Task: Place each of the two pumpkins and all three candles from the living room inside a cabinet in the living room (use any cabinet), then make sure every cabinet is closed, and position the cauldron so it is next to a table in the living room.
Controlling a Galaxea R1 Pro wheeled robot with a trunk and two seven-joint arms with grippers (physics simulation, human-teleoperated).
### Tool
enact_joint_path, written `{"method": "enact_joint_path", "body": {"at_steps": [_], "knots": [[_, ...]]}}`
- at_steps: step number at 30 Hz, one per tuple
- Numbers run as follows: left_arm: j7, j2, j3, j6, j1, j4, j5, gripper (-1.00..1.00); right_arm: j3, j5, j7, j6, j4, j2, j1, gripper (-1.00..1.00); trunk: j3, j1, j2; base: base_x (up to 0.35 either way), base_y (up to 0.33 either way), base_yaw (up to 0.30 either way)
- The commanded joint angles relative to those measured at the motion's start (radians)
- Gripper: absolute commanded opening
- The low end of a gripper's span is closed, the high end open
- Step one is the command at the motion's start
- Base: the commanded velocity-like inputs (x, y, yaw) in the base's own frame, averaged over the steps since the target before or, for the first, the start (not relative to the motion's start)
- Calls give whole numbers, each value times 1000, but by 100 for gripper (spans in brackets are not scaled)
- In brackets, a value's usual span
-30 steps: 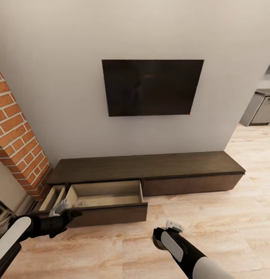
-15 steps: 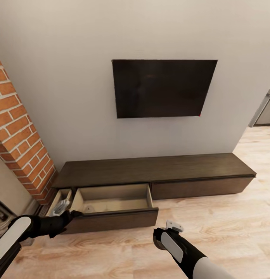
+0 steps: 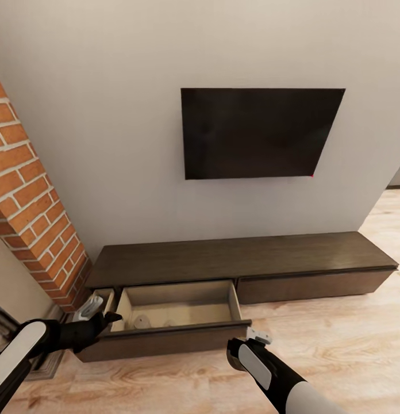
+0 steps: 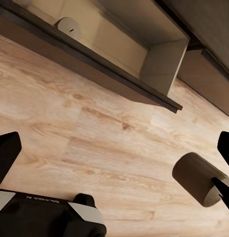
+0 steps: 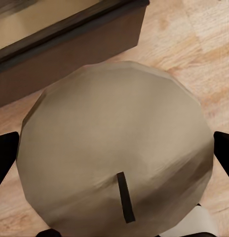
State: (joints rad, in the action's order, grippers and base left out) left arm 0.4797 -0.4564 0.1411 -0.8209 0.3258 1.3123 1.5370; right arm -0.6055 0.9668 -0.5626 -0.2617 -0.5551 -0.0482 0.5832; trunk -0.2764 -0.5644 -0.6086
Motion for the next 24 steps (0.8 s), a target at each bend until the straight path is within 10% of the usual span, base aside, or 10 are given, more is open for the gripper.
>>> {"method": "enact_joint_path", "body": {"at_steps": [1, 24], "knots": [[10, -1, 2, 1, 1, 0, 11, 100, -5, 3, -8, -4, -2, 1, 1, -100, -2, -1, -1, 89, 134, 0], [8, 1, 2, 0, 1, 1, 12, 100, -42, -38, -8, 82, 0, -2, -6, -100, 58, 72, 132, 4, 7, 0]]}}
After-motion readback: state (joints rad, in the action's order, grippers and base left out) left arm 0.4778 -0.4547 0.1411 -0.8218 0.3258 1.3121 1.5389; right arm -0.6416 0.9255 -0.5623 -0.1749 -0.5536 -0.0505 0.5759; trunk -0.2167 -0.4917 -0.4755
